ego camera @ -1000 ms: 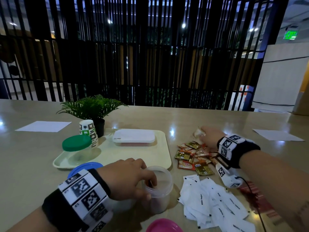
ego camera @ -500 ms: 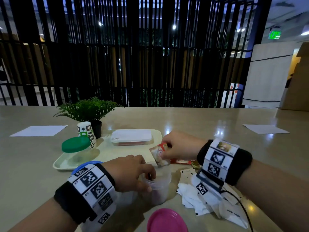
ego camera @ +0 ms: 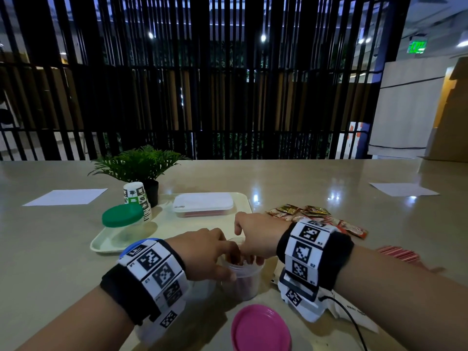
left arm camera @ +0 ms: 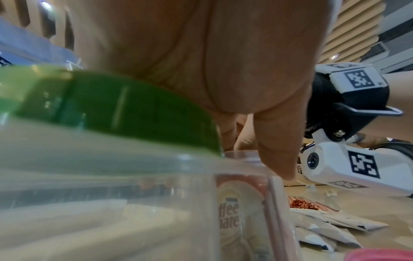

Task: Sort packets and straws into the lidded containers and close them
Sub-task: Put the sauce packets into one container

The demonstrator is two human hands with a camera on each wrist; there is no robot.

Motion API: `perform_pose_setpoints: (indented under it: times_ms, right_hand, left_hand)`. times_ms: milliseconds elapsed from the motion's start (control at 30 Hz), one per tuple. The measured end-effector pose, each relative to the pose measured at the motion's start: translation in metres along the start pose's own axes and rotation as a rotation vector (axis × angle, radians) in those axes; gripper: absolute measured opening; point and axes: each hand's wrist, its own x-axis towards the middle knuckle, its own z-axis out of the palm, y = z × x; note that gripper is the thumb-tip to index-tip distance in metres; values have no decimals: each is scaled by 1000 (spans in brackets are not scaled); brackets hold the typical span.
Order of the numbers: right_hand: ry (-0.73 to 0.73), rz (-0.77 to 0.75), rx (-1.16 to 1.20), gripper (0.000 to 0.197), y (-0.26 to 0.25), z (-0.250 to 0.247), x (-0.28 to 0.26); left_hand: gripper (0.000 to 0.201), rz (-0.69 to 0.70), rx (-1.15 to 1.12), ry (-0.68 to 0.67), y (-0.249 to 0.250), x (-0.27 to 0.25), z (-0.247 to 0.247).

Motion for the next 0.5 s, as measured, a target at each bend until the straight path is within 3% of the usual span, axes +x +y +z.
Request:
perform_pose_setpoints:
  times_ms: [233, 400, 500]
  right_hand:
    - [-145, 51, -55, 29, 1, -9, -5]
    - [-255, 60, -258, 31, -6, -3, -2]
    - [-286, 57, -140, 36, -11, -1, -1]
  left_hand:
    - [56, 3, 3, 25, -2, 2, 2]
    - [58, 7, -2, 25, -2, 2, 3]
    - [62, 6, 0, 41, -2, 2, 3]
